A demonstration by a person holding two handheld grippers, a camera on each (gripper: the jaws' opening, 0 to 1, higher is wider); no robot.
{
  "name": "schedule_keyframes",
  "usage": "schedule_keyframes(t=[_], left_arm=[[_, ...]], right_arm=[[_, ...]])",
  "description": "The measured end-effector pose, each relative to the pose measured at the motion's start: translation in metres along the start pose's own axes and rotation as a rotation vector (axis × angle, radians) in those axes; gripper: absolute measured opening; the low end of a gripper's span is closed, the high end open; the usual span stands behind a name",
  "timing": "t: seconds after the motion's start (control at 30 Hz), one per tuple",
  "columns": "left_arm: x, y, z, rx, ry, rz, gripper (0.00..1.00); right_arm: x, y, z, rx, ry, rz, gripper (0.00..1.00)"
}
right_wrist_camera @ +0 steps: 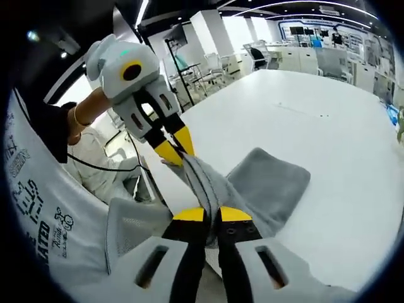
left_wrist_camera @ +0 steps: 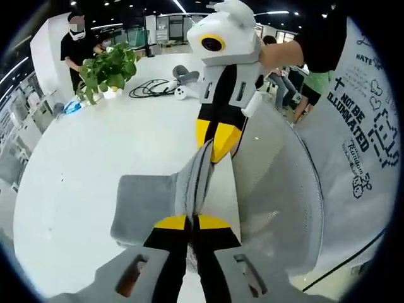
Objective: Fold the towel on the table until its edges align and the towel forms a compact rectangular stack.
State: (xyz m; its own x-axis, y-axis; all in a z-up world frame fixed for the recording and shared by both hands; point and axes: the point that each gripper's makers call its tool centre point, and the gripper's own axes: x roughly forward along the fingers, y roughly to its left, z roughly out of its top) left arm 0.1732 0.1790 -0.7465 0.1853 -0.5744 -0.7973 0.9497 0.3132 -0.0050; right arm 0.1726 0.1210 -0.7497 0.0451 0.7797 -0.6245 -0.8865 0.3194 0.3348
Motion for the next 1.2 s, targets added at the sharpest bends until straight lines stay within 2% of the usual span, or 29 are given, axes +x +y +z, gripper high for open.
schedule_keyframes(t=[0.27, 0.5, 0.73, 1.0, 1.2], left_arm=[[0.004, 0.022, -0.001, 0.002, 0.007, -0.005, 0.03], [0.008, 0.043, -0.002, 0.013, 0.023, -0.007, 0.03], [0.022, 0.064, -0.007, 0.009, 0.035, -0.004, 0.04], [0.041, 0.082, -0.016, -0.008, 0.048, -0.002, 0.04], [0.043, 0.094, -0.018, -0.030, 0.032, -0.005, 0.04]], right_arm=[[0.007, -0.016, 0.010, 0.031, 0.001, 0.005, 0.03], [0.014, -0.031, 0.019, 0.106, -0.019, 0.021, 0.03], [0.023, -0.053, 0.021, 0.157, -0.028, 0.017, 0.03], [0.038, -0.074, 0.016, 0.206, -0.017, 0.009, 0.03], [0.040, -0.084, 0.022, 0.230, -0.018, 0.016, 0.03]])
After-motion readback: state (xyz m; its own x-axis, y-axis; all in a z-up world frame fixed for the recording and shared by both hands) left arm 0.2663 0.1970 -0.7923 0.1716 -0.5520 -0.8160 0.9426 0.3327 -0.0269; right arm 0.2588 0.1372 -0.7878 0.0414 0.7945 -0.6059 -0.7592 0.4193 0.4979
